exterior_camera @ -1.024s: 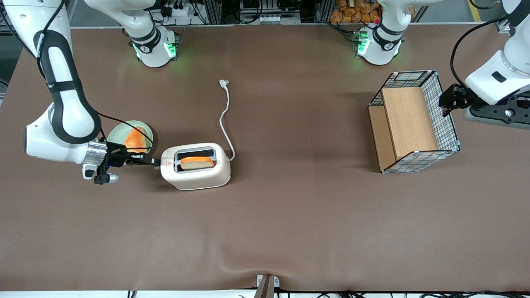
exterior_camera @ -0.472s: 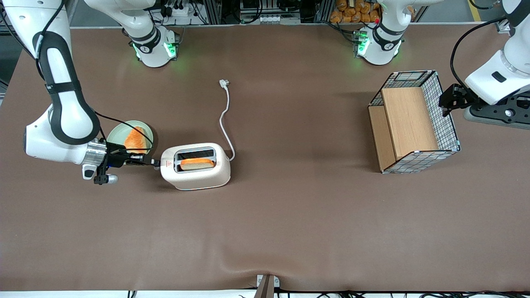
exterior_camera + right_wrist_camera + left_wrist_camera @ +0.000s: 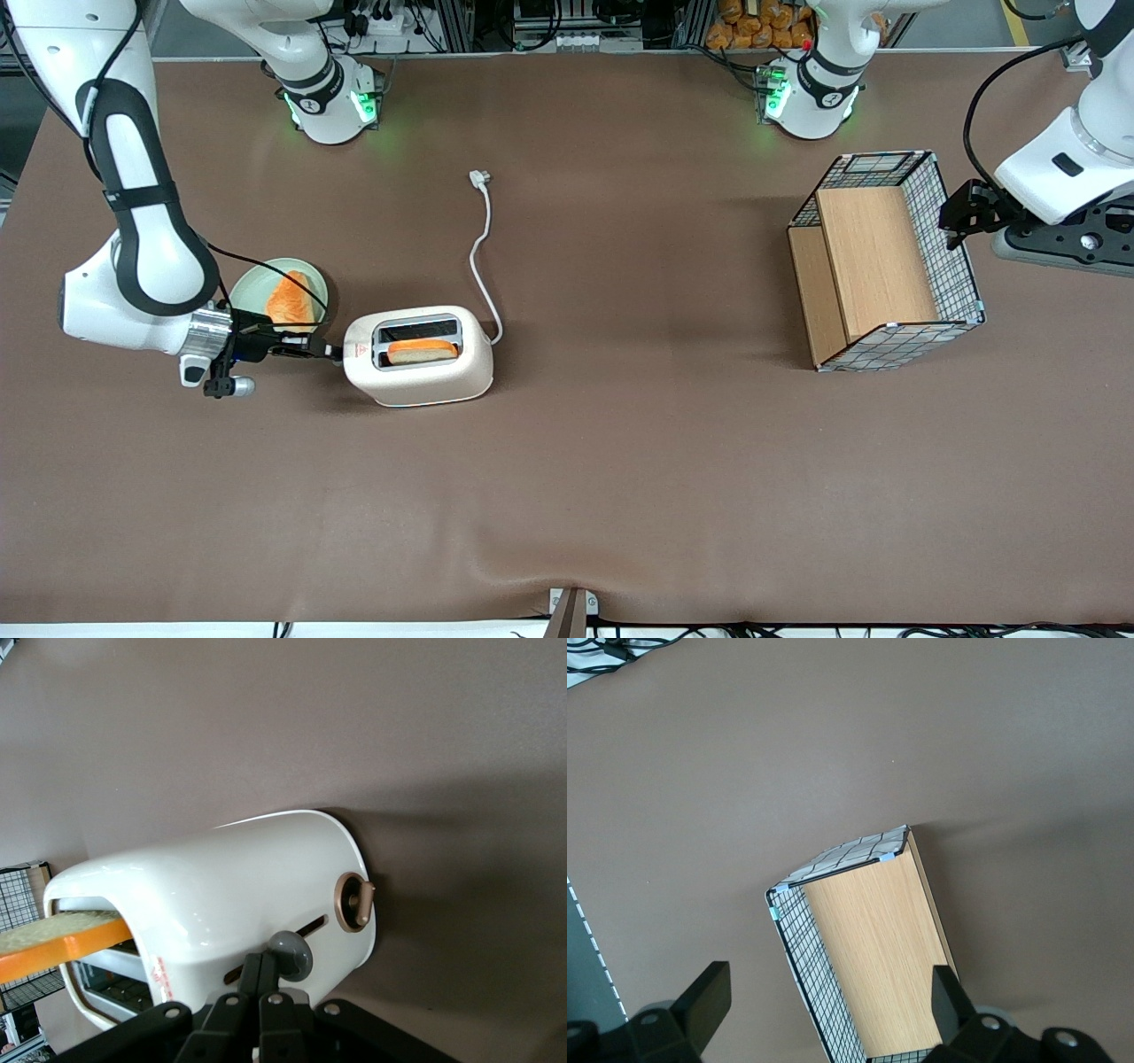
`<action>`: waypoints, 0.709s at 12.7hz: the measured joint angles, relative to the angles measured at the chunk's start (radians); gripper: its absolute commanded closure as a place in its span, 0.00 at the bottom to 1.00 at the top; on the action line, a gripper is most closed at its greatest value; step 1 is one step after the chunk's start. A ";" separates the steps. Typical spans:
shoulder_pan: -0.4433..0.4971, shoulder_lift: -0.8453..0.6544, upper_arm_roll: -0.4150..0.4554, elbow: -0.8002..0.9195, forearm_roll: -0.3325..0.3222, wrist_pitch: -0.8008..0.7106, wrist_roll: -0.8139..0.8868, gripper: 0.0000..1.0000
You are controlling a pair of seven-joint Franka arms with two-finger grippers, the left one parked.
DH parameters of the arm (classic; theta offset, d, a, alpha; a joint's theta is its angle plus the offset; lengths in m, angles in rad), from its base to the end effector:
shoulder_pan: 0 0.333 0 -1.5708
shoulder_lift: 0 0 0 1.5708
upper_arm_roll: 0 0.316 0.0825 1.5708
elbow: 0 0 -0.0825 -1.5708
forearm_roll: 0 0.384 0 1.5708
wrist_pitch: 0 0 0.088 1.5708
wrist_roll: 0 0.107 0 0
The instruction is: Press toaster button with right arm
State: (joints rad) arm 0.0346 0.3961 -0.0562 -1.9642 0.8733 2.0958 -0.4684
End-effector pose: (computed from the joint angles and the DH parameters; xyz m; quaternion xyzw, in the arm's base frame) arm 0.5969 0.0254 0.2636 -0.9371 0.0513 0.0348 0.3436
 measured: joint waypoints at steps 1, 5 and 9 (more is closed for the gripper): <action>0.000 0.005 0.000 -0.002 0.007 0.007 -0.010 1.00; 0.000 0.021 0.000 -0.016 0.041 0.030 -0.088 1.00; 0.000 0.047 -0.001 -0.018 0.064 0.040 -0.155 1.00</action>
State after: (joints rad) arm 0.0345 0.4429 -0.0573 -1.9825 0.9375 2.1354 -0.6230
